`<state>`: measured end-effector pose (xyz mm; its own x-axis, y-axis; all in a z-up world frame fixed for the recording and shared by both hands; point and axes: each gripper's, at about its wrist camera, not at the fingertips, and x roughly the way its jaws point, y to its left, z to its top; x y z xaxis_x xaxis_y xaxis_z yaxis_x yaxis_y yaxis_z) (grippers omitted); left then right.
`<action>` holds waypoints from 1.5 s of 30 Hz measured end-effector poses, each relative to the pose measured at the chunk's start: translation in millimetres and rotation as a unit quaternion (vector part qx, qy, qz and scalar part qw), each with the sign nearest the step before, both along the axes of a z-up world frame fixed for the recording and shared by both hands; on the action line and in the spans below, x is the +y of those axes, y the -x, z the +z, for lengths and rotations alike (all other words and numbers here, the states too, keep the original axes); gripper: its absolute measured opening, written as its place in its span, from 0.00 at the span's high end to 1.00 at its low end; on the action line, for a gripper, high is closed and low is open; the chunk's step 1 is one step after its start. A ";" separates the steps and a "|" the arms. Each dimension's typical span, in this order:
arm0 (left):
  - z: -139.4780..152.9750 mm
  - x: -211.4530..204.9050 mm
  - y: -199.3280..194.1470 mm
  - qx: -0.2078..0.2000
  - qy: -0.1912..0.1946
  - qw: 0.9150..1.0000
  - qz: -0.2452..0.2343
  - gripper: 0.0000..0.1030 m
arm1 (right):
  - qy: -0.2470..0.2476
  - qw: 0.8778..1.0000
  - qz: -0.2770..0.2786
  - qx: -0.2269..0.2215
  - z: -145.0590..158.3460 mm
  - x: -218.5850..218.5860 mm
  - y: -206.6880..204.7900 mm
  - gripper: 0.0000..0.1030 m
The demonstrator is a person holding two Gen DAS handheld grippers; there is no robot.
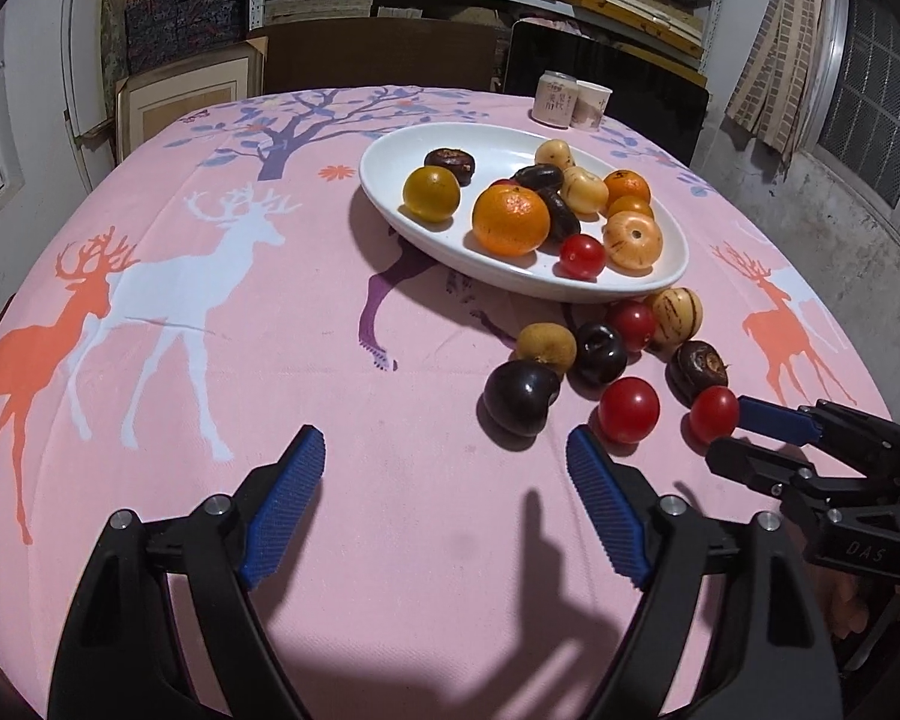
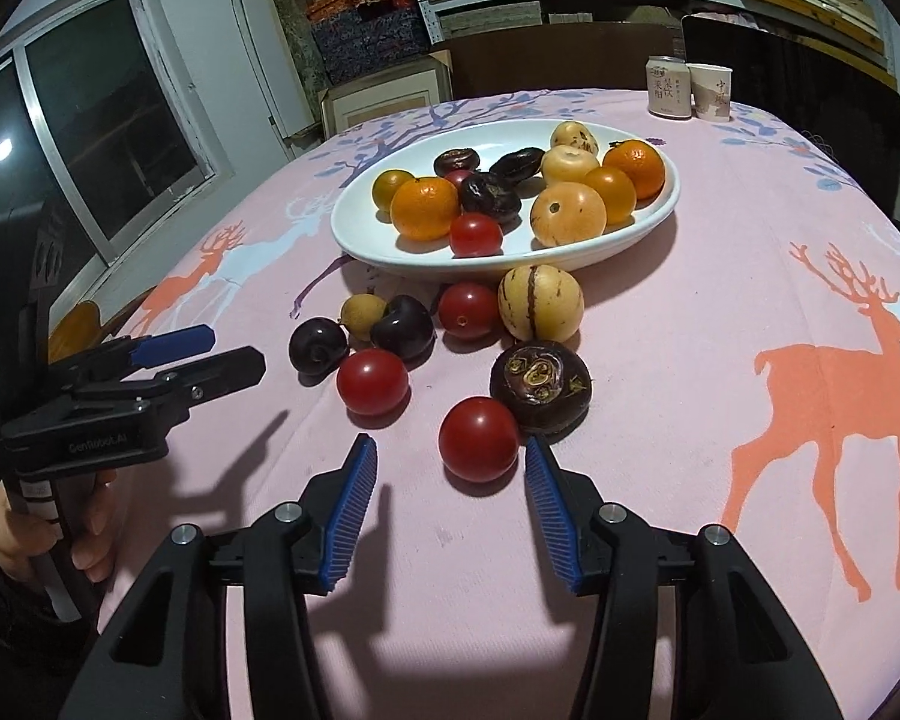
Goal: Organize fruits
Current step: 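Move both open tools back over the fruit pile, then grasp a dark purple fruit with the left tool while the right tool grasps a red tomato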
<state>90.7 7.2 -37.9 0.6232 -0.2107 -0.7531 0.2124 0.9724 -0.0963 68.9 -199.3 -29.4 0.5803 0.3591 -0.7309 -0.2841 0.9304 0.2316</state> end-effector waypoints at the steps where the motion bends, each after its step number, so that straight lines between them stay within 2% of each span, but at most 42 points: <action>1: 0.9 -1.2 -1.3 0.000 -0.001 1.000 -0.001 0.22 | 0.001 1.000 0.001 0.001 -0.5 0.5 -0.3 0.49; 4: 0.9 -3.4 -2.5 0.000 -0.007 1.000 0.001 0.22 | 0.009 1.000 -0.004 0.014 -3.5 3.3 -6.0 0.50; 7: -0.4 -5.0 -3.3 0.002 -0.009 1.000 0.000 0.22 | 0.009 1.000 -0.009 0.026 -6.6 5.6 -11.2 0.59; 9: -0.1 -5.0 -3.2 0.001 -0.009 1.000 0.001 0.22 | -0.012 0.999 -0.011 0.028 -7.1 1.4 -11.7 0.73; 14: 1.3 -16.0 -6.8 0.000 -0.031 0.999 -0.009 0.22 | -0.058 0.998 -0.021 0.011 -3.9 -12.6 -5.6 0.73; 20: -2.3 -46.1 -18.7 0.001 -0.102 0.994 -0.042 0.22 | -0.098 0.995 -0.022 -0.007 0.4 -24.3 -0.1 0.73; 23: -4.8 -51.4 -23.5 -0.001 -0.124 0.991 -0.046 0.28 | -0.099 0.995 -0.014 -0.007 1.1 -22.5 -0.2 0.72; 26: -5.6 -45.0 -29.5 0.007 -0.104 0.994 -0.039 0.29 | -0.104 0.995 -0.008 -0.007 1.6 -22.9 -0.8 0.72; 29: -10.5 -41.8 -34.1 0.018 -0.088 0.995 -0.041 0.40 | -0.105 0.994 -0.006 -0.005 1.0 -22.0 -0.9 0.71; 30: -12.3 -42.1 -35.2 0.021 -0.085 0.995 -0.044 0.44 | -0.105 0.994 -0.005 -0.005 1.0 -22.0 -1.2 0.71; 31: -14.0 -44.2 -35.2 0.024 -0.082 0.995 -0.053 0.53 | -0.106 0.994 -0.004 -0.005 1.1 -21.8 -1.0 0.71; 32: -14.4 -47.1 -33.6 0.023 -0.082 0.994 -0.062 0.57 | -0.106 0.994 -0.004 -0.005 1.2 -21.8 -0.7 0.71; 34: -14.2 -52.3 -30.2 0.019 -0.080 0.994 -0.078 0.73 | -0.107 0.994 -0.003 -0.006 1.5 -22.2 -0.4 0.71; 41: -13.8 -47.1 -29.5 0.019 -0.058 0.995 -0.072 0.73 | -0.105 0.994 -0.008 -0.007 1.5 -22.5 -1.0 0.71; 45: -11.6 -39.5 -29.2 0.015 -0.046 0.997 -0.058 0.73 | -0.078 0.997 0.005 0.003 -0.1 -13.3 -2.1 0.70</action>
<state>119.9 -32.2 -49.5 0.5759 -0.2096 -0.7902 0.3224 0.9465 -0.0161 71.0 -212.7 -29.4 0.5719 0.4745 -0.6692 -0.2909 0.8800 0.3754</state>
